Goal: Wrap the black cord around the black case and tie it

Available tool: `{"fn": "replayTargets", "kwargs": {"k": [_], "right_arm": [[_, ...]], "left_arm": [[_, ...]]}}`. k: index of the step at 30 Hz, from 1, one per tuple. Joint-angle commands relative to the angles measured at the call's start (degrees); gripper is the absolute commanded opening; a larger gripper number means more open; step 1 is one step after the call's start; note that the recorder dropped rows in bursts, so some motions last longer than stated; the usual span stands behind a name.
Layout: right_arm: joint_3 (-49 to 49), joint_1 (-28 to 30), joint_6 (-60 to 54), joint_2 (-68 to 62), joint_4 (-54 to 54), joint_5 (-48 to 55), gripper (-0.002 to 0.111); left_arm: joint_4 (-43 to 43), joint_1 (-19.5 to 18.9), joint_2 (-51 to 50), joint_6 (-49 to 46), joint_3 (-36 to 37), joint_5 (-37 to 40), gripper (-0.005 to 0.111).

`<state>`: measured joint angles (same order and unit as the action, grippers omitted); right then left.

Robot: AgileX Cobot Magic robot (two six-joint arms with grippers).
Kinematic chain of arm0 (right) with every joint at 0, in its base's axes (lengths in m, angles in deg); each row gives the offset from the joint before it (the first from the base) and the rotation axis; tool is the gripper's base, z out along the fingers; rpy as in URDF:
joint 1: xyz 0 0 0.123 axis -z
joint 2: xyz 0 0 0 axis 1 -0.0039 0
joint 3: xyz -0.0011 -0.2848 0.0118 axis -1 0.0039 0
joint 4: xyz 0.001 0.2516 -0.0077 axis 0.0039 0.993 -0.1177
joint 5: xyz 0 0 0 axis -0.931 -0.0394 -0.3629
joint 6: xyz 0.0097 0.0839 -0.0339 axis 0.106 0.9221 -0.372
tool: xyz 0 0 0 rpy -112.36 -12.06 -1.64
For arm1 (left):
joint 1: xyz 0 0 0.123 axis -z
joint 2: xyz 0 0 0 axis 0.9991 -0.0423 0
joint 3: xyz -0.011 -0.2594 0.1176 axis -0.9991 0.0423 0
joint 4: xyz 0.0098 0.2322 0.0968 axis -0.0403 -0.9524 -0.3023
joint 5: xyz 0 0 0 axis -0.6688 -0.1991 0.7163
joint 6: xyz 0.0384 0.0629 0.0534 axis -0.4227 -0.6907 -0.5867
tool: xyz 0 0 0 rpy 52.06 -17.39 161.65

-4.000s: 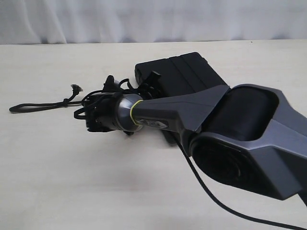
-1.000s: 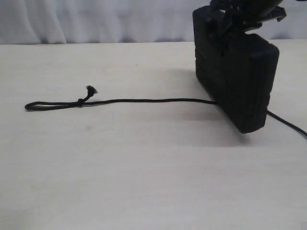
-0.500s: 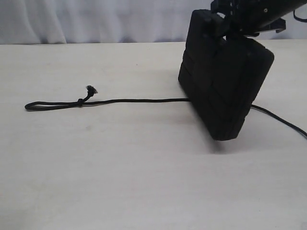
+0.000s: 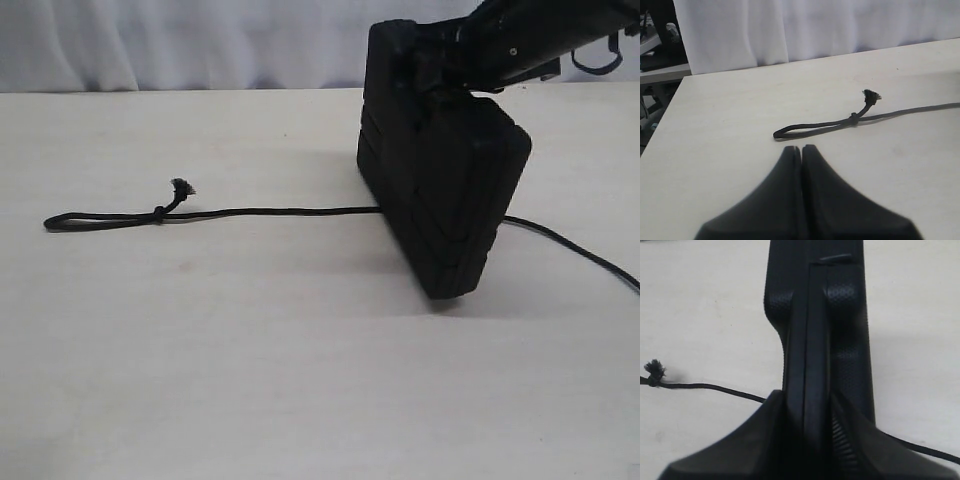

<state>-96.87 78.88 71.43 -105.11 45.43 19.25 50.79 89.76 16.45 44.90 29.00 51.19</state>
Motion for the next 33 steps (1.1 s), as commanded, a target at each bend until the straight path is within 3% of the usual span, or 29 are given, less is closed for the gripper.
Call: {"fn": "replayTargets", "kwargs": {"k": [1,5,13,17,33], "right_arm": [[0.1,-2.7,4.1,1.2,-8.4,-4.7,0.004],[0.6,-5.1,10.6,0.5,-16.3,-4.6,0.004],[0.6,-5.2,10.9,0.5,-20.6,-2.0,0.005],[0.6,-5.2,8.2,0.5,-21.9,0.2,0.019],[0.4,-5.2,8.2,0.5,-24.9,2.7,0.019]], "left_arm": [[0.2,0.0,0.1,0.3,0.2,-0.7,0.000],[0.2,0.0,0.1,0.3,0.2,-0.7,0.000],[0.2,0.0,0.1,0.3,0.2,-0.7,0.000],[0.2,0.0,0.1,0.3,0.2,-0.7,0.000],[0.1,0.0,0.1,0.3,0.2,-0.7,0.000]]}}
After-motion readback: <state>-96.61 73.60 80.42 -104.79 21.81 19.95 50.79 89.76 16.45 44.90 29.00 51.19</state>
